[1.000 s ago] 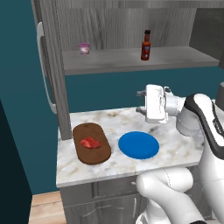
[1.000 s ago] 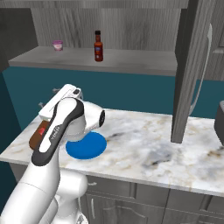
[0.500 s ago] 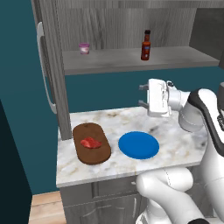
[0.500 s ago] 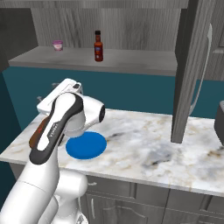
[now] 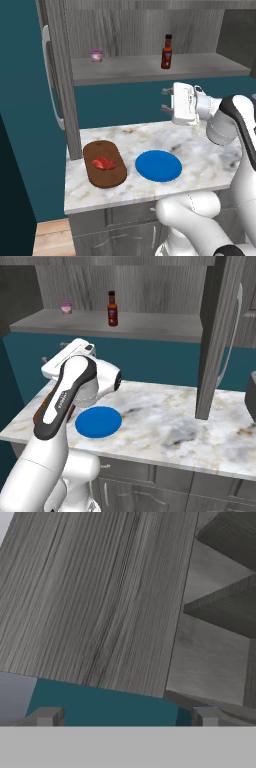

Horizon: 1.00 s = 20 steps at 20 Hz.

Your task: Pick the steak from the plate and place it on the cutting board. Then pick the condiment bottle from the cabinet and place it next to the cutting board.

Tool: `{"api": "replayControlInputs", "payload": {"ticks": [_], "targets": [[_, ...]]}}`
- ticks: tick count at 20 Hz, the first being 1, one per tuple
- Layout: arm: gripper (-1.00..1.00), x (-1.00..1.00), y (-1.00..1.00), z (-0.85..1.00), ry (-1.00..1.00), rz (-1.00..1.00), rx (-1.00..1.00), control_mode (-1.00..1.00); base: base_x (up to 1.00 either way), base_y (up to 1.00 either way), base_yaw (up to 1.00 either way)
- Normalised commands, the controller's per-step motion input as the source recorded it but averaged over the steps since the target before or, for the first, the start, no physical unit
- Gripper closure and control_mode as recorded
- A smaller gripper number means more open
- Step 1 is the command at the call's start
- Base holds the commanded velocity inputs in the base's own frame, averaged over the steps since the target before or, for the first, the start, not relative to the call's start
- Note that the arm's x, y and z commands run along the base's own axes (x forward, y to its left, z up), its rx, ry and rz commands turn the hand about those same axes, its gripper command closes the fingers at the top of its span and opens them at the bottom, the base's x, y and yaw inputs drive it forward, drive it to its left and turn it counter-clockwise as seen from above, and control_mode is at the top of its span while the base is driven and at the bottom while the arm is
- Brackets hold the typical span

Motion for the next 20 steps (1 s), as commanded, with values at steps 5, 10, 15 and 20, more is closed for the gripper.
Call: {"api": "replayControlInputs", "payload": {"ticks": [5,10,15,20], "targets": [[-1.00,0.00,-0.07,0.28,0.01,0.00,0.02,-1.00,0.00,0.00,0.00],[-1.00,0.00,-0.07,0.25,0.02,0.00,0.01,-1.00,0.00,0.00,0.00],[-1.00,0.00,-0.06,0.23,0.02,0.00,0.00,-1.00,0.00,0.00,0.00],[-1.00,0.00,-0.05,0.20,0.03,0.00,0.00,-1.00,0.00,0.00,0.00]]}}
